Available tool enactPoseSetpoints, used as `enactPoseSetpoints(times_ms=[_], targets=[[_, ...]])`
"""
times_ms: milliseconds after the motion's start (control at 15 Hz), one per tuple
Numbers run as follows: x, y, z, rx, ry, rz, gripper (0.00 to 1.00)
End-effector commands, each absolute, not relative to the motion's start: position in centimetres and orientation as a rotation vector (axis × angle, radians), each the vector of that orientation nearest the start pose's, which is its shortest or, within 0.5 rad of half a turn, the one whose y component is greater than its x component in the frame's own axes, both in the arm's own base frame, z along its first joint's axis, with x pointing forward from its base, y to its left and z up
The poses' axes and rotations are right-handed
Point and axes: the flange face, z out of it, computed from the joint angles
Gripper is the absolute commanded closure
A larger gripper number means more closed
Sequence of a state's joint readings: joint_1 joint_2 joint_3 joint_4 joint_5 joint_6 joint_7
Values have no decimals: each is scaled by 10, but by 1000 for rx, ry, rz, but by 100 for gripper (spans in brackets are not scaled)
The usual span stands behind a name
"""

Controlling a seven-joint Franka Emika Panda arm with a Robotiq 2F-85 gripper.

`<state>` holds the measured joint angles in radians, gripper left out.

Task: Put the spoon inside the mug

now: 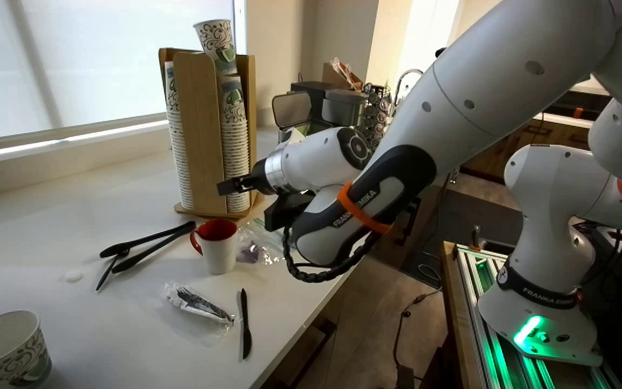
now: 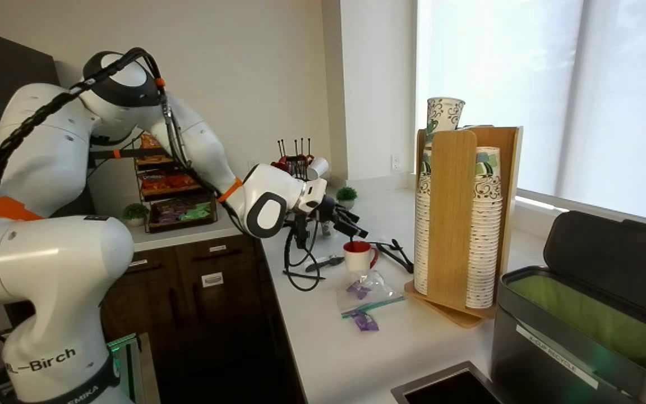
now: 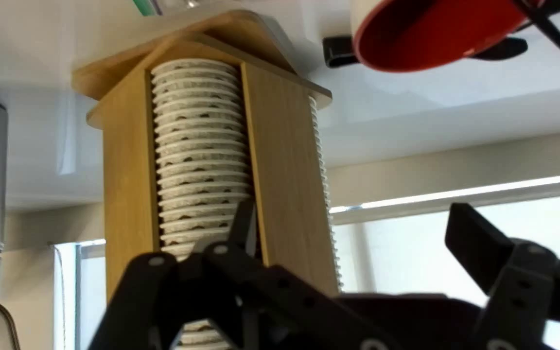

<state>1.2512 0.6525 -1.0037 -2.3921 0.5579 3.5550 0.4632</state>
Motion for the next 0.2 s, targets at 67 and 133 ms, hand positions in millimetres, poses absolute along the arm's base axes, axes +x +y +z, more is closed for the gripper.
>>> enactPoseSetpoints(times_ms=[67,133], targets=[[489,77,295,-2876,490,-1322,0],[509,77,289,-2857,601,-1449,0]])
